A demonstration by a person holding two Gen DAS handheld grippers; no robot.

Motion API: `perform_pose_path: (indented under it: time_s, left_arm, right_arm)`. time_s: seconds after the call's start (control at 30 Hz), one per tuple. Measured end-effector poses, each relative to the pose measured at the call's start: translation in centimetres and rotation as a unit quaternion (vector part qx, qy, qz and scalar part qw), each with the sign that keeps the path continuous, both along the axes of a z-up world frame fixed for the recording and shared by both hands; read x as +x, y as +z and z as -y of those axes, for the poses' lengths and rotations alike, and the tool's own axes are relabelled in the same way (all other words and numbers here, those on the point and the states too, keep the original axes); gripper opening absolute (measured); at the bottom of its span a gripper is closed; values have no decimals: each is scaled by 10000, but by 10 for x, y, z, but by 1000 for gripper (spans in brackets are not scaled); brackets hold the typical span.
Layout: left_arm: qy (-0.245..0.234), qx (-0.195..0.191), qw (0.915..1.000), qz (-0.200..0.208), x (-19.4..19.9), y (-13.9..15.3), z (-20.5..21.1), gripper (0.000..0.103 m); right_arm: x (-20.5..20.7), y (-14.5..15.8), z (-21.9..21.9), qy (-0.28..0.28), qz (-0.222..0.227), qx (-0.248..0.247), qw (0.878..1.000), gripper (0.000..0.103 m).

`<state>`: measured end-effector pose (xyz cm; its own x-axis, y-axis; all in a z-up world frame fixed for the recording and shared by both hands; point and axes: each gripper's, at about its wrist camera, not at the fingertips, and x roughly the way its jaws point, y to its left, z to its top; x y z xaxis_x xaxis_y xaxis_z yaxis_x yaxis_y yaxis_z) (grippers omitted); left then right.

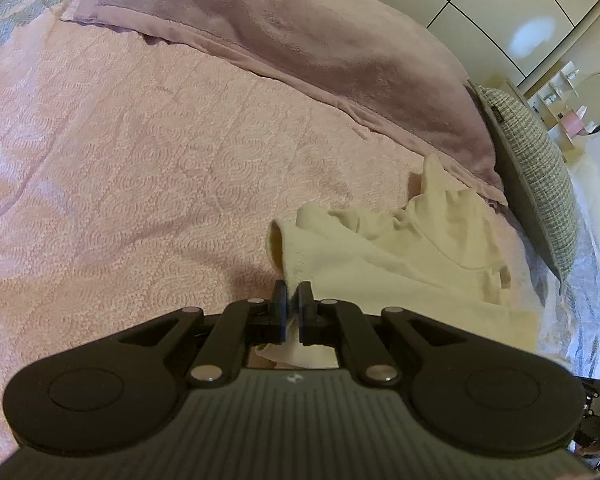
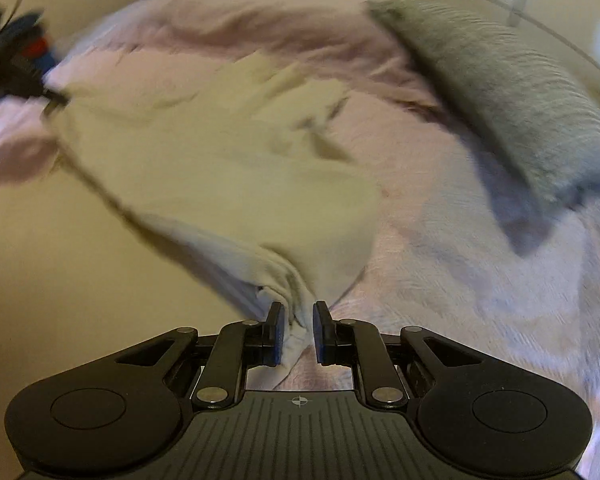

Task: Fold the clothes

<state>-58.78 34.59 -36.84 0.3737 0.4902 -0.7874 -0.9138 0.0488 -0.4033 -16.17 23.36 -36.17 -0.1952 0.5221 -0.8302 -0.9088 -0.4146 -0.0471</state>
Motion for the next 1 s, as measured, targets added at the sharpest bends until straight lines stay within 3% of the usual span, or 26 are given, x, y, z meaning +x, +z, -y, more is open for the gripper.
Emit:
perform_pose_path:
  time_s: [0.1,0.2,0.27,0.47,0.5,0.7,0.77,0.87,0.93,1.0]
  left_arm:
    - [13,-16,10000,14,-2,0,0,3]
    - [30,-36,10000,38,-3,-1,0,3]
    - [63,-48,10000,51,-2,-2,0,3]
    - [65,-57,9999,63,-2,-2,2,3]
    - [64,-60,9999,63,-3,-2,2,3]
    - [157,-139,9996,176,-9,-5,4,3]
    - [242,-215,9992,250,-11,-9,4,3]
    - [315,-296,9986,297,-14,-13,4,3]
    - [293,-286,9988,283,-14,-13,4,3]
    - [268,-268,9989,274,-15,-12,4,3]
  right_arm:
    - [7,7,-2,240,-113,-179,9995,13]
    - [24,16,-3,-34,-497,-172,9986,13]
    - [27,15,-7,-104,-492,-146,9986,13]
    - [-8,-9,-10,677,230,-107,9974,13]
    - [-12,-11,-7,776,332,-55,9964,3]
    - [-14,-11,23,-240,600,605,9961,1]
    - [-26,-24,37,-289,968,724,9922,1]
    - [-51,-48,52,71,1651,708,9837,1]
    - [-55,-47,49,41,1709,579,9836,5]
    - [-43,-34,36,-268,1176,27,9927,9]
